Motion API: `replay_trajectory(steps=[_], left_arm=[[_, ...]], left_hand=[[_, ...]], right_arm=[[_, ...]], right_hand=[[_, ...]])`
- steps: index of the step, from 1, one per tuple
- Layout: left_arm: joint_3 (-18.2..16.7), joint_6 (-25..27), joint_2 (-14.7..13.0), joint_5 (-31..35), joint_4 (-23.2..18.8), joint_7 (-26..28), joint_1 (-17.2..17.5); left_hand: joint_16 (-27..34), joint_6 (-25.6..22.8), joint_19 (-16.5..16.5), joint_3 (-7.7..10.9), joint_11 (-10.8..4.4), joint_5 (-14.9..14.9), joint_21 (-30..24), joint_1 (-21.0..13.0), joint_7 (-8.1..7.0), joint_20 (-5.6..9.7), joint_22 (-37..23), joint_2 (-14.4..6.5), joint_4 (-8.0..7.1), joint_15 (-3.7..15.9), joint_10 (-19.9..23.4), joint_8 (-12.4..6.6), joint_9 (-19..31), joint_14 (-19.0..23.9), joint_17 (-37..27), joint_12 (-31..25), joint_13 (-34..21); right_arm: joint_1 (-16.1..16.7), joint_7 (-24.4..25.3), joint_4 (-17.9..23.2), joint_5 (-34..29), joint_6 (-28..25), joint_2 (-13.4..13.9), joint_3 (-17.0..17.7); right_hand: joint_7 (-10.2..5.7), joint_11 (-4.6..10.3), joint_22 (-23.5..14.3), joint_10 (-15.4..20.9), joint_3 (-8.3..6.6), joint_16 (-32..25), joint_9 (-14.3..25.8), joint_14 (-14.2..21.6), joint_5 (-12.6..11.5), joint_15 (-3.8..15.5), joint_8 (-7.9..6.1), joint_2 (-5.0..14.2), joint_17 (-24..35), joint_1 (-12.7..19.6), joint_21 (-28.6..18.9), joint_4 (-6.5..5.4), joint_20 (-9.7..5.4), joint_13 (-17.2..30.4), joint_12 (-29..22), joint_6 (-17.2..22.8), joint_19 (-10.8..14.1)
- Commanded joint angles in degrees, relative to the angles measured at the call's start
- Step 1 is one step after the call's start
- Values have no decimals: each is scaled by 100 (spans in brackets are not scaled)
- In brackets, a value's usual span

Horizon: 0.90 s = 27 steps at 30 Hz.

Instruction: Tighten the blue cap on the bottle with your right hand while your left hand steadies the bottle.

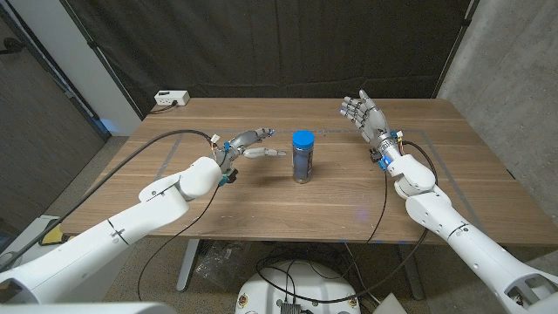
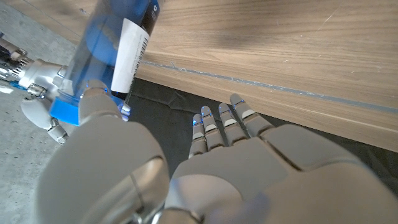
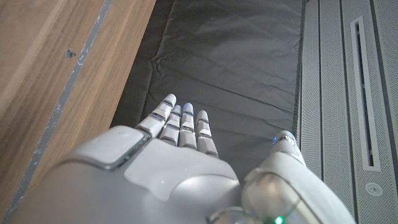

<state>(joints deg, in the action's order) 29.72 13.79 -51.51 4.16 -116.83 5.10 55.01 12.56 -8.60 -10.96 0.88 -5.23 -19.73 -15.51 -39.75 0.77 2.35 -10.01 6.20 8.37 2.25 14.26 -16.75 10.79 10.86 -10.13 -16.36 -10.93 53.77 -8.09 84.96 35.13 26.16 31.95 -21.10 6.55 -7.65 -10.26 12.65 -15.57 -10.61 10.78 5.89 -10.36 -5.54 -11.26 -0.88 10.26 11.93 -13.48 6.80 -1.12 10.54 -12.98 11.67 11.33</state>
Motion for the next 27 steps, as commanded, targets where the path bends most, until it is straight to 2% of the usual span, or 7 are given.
replay_trajectory(steps=[1,4,8,12,16,22,27], left_arm=[[-99,-8,-475,142,-452,-248,171],[-25,191,-486,643,-609,136,352],[134,202,-352,1148,-471,472,402],[234,167,-311,1480,-360,513,371],[304,-71,-241,1729,-133,617,321],[344,-747,57,1777,440,976,263],[387,-908,186,1946,597,1051,239]], left_hand=[[10,-63,-60,9,-30,-34,19,-37,-6,67,-9,3,-25,163,48,-23,12,59,-14,8,-15],[11,-67,-84,9,-37,-33,19,-50,-16,82,-8,-3,-28,164,67,-17,12,88,-14,12,-15],[18,-175,-175,-1,-57,-27,12,-76,-41,93,-7,-12,-40,190,161,-37,12,181,-14,14,-15],[18,-206,-223,-8,-64,-24,13,-92,-35,90,-6,-16,-46,202,199,-34,12,230,-14,24,-16],[17,-216,-241,-13,-80,-21,18,-101,-39,94,-6,-20,-52,225,207,-29,13,263,-14,38,-16],[11,-238,-280,-33,-63,-14,22,-63,-36,98,-6,-30,-86,217,241,-23,13,289,-20,50,-17],[-22,-166,-270,-72,-56,-6,51,18,-5,86,-6,-39,-141,182,196,27,15,258,-27,101,-19]], right_arm=[[397,239,298,-102,391,15,68],[499,236,381,-129,435,45,58],[620,284,498,-172,453,86,63],[761,385,667,-239,454,136,85],[871,465,783,-299,470,174,110],[1041,600,953,-341,397,242,150],[1151,634,1027,-343,397,288,181]], right_hand=[[8,-5,-20,85,-13,-21,12,51,6,-11,-43,15,13,58,20,53,-12,14,-16,47,49],[-2,-3,-20,87,-11,-21,12,55,7,-2,-46,13,13,60,21,54,-12,14,-15,58,53],[-9,-4,-20,92,-8,-22,13,63,8,-4,-47,10,13,62,23,56,-9,14,-15,66,57],[-13,2,-21,101,-5,-23,13,73,9,-4,-49,9,14,64,25,57,-11,14,-17,76,62],[-16,9,-21,106,-3,-23,13,79,10,-2,-47,7,14,65,27,58,-12,15,-17,77,63],[-21,9,-21,108,-1,-22,13,83,10,-5,-48,6,14,69,31,60,-6,15,-16,85,66],[-25,11,-22,106,0,-20,13,85,10,-3,-49,8,15,74,34,61,-4,15,-13,94,67]])
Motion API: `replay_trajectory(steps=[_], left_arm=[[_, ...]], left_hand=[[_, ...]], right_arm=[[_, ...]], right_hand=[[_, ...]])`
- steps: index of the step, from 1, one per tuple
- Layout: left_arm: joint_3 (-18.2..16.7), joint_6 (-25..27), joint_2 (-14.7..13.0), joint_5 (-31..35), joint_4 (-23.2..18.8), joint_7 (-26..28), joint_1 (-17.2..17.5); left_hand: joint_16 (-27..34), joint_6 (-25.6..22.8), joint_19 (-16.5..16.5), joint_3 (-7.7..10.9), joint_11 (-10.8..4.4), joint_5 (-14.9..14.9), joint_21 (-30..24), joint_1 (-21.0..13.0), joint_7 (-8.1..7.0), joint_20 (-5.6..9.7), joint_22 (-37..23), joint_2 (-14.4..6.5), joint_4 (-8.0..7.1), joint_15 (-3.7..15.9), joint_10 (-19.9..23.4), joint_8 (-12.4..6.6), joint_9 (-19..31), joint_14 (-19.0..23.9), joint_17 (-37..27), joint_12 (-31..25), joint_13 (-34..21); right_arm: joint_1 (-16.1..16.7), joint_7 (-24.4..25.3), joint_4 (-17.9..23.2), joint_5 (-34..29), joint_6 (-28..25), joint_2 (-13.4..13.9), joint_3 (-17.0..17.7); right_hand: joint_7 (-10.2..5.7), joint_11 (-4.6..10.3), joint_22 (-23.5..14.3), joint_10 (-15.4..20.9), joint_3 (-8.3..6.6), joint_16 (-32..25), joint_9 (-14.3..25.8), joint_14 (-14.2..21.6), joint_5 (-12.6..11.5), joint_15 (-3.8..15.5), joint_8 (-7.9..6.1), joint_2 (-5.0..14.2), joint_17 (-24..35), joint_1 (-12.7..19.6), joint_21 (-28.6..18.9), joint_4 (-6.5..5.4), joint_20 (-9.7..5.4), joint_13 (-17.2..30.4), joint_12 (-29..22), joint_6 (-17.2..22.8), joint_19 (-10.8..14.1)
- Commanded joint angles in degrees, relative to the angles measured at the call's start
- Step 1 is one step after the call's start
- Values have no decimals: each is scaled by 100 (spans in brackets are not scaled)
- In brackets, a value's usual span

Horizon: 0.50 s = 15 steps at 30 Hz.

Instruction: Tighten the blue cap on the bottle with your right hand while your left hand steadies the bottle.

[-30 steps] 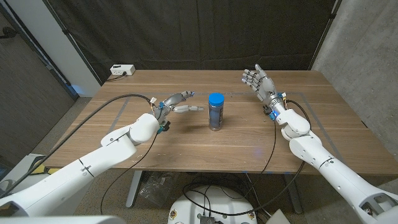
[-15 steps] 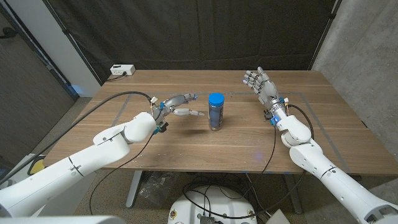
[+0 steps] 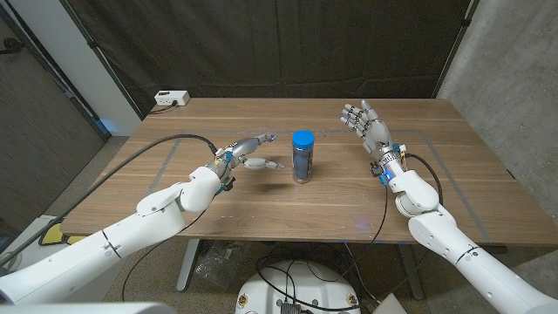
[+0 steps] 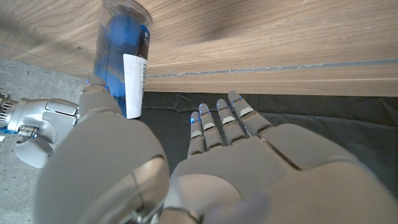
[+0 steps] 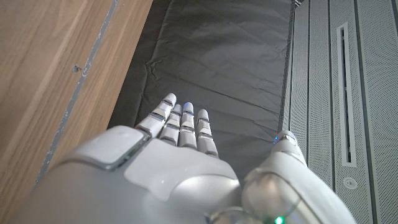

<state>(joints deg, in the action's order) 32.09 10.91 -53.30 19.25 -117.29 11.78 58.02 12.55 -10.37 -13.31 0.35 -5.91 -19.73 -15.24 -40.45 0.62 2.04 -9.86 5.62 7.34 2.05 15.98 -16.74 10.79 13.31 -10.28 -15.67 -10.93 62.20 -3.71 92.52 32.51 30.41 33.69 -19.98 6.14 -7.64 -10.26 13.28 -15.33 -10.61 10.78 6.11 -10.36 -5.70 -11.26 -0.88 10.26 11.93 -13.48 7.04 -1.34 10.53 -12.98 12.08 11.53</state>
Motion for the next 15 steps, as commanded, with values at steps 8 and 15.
replay_trajectory(steps=[8,15], left_arm=[[212,-1330,691,200,1127,504,-101],[302,-1628,994,130,1482,562,-168]], left_hand=[[-16,-42,-107,-74,68,2,28,176,30,81,-20,33,-90,181,82,32,16,92,-16,48,-20],[-20,-96,-154,-115,70,6,35,241,30,70,-18,41,-128,174,124,30,17,131,-18,62,-22]], right_arm=[[401,198,355,-98,-19,144,69],[401,149,325,-86,-6,143,49]], right_hand=[[8,5,-23,55,-19,-17,14,66,11,12,-46,7,15,79,40,39,18,16,-13,57,48],[13,4,-23,60,-17,-15,14,69,11,13,-50,7,16,85,46,41,24,17,-12,76,48]])
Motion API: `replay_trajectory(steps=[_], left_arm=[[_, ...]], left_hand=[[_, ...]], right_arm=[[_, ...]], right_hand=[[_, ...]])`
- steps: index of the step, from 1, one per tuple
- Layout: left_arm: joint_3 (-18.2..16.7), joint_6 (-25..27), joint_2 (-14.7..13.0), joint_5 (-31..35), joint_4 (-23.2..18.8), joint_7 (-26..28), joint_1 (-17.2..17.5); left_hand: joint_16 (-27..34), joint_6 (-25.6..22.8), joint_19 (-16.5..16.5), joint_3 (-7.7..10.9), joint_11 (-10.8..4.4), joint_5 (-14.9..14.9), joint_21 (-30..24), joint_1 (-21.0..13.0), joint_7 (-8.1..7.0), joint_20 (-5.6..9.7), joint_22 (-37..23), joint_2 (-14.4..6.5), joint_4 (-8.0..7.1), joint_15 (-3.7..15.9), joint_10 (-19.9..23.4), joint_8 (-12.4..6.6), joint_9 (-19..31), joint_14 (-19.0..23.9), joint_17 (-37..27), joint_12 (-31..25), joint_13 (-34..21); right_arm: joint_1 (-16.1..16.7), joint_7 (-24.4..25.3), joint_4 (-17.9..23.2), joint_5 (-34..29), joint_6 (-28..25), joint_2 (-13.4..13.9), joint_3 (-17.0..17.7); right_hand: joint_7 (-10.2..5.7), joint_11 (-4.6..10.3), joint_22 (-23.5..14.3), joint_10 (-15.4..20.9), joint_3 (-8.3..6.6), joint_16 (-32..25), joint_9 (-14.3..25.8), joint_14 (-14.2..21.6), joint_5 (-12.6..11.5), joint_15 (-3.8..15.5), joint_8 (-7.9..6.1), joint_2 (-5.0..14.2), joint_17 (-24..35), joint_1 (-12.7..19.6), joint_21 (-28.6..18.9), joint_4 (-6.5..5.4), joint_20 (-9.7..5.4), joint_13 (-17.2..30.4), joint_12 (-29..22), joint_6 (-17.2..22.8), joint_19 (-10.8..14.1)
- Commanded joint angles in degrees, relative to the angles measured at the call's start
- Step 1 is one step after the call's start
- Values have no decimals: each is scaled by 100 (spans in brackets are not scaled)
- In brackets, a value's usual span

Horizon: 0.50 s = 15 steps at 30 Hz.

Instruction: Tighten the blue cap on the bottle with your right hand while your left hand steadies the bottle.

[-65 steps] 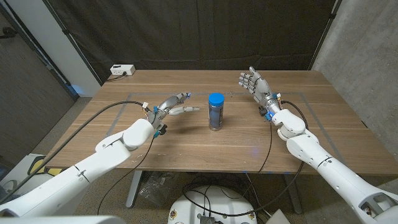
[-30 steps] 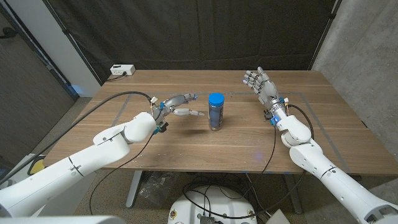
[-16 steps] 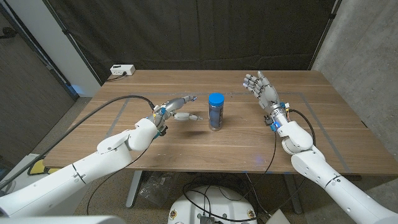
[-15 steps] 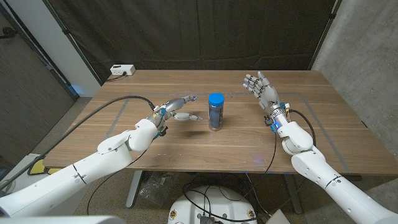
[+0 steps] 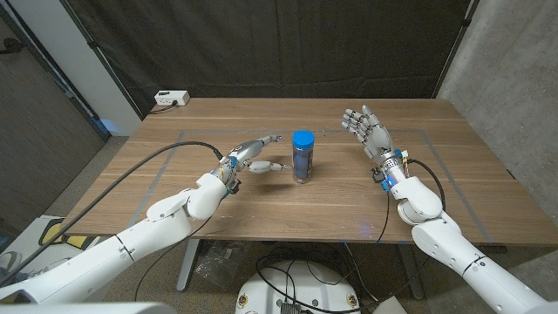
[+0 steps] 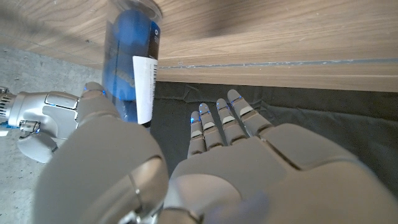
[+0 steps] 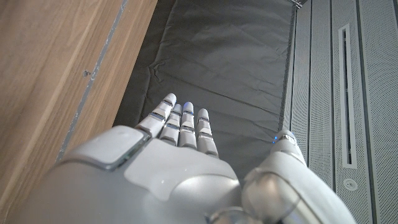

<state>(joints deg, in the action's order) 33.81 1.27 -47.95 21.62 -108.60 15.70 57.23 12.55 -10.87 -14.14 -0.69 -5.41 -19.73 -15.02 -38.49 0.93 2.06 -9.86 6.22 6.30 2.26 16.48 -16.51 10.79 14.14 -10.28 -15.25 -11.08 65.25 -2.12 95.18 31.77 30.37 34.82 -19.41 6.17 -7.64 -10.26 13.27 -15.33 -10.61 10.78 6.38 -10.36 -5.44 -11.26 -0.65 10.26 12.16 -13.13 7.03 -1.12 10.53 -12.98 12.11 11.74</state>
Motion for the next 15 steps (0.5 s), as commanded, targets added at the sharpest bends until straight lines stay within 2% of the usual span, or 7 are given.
replay_trajectory(steps=[1,8,15], left_arm=[[141,-684,496,-101,655,181,-106],[214,-918,683,-24,972,274,-256],[380,-1324,899,-9,1505,216,-580]], left_hand=[[-22,-53,-75,-17,14,6,16,53,4,67,-17,-18,-30,149,81,7,17,50,-18,22,-7],[-30,-63,-91,-45,38,5,29,76,10,56,-16,-2,-42,144,94,17,17,73,-17,39,-8],[-62,18,-78,-212,47,25,85,234,42,3,-13,181,-82,112,36,86,17,73,-19,111,-11]], right_arm=[[98,-14,60,9,-11,29,-8],[110,-59,91,54,-31,86,23],[155,-46,242,-1,-88,218,90]], right_hand=[[12,3,-24,62,-16,-15,15,42,11,-12,-51,-15,16,62,11,42,5,17,-12,77,26],[13,-4,-24,68,-12,-17,15,55,12,-14,-48,-17,17,64,16,42,2,18,-12,78,28],[13,0,-25,70,-7,-16,15,59,13,-10,-45,-19,17,66,21,43,2,18,-10,78,28]])
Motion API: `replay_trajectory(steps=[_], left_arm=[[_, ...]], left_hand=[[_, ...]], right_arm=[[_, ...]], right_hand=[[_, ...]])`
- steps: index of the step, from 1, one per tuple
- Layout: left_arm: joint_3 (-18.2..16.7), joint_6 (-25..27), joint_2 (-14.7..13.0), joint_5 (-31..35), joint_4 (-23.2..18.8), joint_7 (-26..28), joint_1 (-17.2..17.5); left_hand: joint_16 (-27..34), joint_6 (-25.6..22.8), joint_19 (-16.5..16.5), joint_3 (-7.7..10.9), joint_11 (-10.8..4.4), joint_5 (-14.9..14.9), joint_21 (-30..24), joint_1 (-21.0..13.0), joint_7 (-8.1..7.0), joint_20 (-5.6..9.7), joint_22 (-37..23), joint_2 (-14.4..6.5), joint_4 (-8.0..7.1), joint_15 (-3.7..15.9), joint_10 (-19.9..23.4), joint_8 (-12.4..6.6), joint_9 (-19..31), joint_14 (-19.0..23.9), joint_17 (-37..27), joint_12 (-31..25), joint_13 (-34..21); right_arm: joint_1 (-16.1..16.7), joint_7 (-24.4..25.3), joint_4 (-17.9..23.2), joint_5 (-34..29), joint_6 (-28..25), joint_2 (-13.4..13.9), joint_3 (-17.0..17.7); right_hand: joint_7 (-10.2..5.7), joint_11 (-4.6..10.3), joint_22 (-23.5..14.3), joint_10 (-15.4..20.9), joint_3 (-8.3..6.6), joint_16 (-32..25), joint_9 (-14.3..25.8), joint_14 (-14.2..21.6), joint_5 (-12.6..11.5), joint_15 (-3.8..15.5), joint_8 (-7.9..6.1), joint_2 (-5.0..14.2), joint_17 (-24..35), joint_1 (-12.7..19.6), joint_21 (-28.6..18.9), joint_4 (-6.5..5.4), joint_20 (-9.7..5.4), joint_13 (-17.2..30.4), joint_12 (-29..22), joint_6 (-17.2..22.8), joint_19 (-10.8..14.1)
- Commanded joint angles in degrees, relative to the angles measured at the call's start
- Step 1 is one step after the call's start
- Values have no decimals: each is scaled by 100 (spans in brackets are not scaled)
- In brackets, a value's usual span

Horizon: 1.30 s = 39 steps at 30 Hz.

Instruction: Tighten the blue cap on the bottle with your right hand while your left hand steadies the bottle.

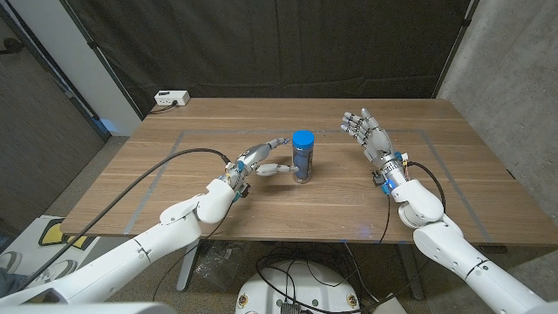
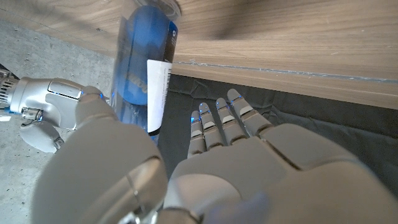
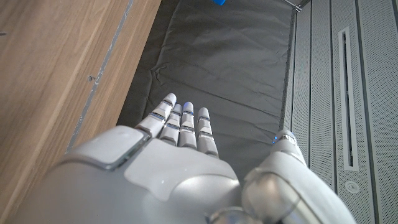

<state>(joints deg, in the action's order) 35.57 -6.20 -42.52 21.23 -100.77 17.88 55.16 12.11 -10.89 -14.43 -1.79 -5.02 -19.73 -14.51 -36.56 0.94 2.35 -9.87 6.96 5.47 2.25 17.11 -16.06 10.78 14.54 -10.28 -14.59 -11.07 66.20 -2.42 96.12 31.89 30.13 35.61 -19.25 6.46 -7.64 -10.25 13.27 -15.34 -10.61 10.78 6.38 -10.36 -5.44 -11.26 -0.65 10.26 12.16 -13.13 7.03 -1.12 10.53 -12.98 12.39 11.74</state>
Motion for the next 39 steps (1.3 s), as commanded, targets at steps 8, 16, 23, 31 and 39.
replay_trajectory(steps=[8,16,23,31,39], left_arm=[[283,-791,446,-97,1055,-244,-601],[376,-1086,556,-147,1425,-354,-840],[458,-1485,737,-237,1869,-365,-1071],[545,-1866,918,-345,2297,-448,-1311],[595,-1960,908,-379,2286,-662,-1365]], left_hand=[[-40,9,-27,-166,19,22,69,84,39,-48,-13,157,-9,110,-15,57,19,18,-19,66,-14],[-14,-166,-126,-204,26,-7,75,34,39,-57,-14,142,9,138,133,21,20,163,-15,52,-16],[18,-301,-279,-204,-34,-40,59,-71,7,-55,-14,89,40,176,272,-1,20,340,-11,44,-18],[28,-423,-385,-211,-69,-61,61,-156,-37,-37,-14,55,63,229,370,-18,19,466,-8,53,-18],[30,-553,-597,-236,-51,-77,33,-224,-4,-26,-14,34,76,234,501,-30,19,604,-7,60,-18]], right_arm=[[82,38,168,1,-135,133,85],[56,41,147,4,-190,112,50],[64,76,137,-12,-185,114,71],[85,74,101,20,-128,116,123],[75,-2,44,94,-83,93,122]], right_hand=[[-21,-1,-25,75,-5,-13,15,64,12,-11,-39,-18,17,74,27,46,2,18,-7,46,30],[-27,-8,-26,81,-1,-11,16,68,12,-16,-35,-16,17,82,34,48,3,19,-5,45,29],[-19,-9,-26,80,3,-10,16,70,12,-12,-32,-16,18,84,38,47,6,19,-2,46,30],[-20,-3,-27,82,6,-10,16,77,12,-16,-30,-15,18,88,42,48,5,19,0,47,34],[-19,-1,-28,90,12,-11,17,87,13,-19,-28,-15,19,92,49,48,14,20,1,51,33]])
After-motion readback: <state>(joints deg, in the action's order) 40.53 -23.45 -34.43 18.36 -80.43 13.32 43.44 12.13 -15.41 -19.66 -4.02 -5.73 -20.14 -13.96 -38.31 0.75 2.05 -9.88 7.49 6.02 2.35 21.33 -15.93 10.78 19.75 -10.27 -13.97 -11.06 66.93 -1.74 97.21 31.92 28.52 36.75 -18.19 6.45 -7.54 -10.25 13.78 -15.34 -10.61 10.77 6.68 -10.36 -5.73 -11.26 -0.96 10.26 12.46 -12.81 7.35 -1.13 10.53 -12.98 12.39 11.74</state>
